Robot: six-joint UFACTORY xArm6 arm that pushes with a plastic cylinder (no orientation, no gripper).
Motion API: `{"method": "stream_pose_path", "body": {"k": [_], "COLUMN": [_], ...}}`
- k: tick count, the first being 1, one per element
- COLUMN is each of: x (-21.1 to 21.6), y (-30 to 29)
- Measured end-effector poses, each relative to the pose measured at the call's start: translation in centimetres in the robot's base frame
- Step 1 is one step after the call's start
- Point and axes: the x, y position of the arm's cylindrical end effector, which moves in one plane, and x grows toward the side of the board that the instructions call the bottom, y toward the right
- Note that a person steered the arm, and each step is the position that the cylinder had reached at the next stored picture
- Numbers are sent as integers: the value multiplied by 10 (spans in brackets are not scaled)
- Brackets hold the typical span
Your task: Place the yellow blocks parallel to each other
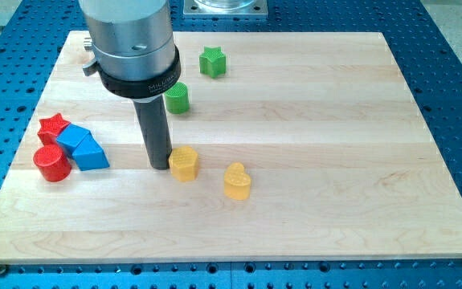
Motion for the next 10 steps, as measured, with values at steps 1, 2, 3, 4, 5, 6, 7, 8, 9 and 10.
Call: {"method": "stream_pose_path", "body": {"k": [1,2,3,4,5,6,7,8,9,10], "x": [1,-24,-47,-11,-8,-55,-52,-33,-21,10], "y": [28,44,82,52,51,91,111,122,119,104]}}
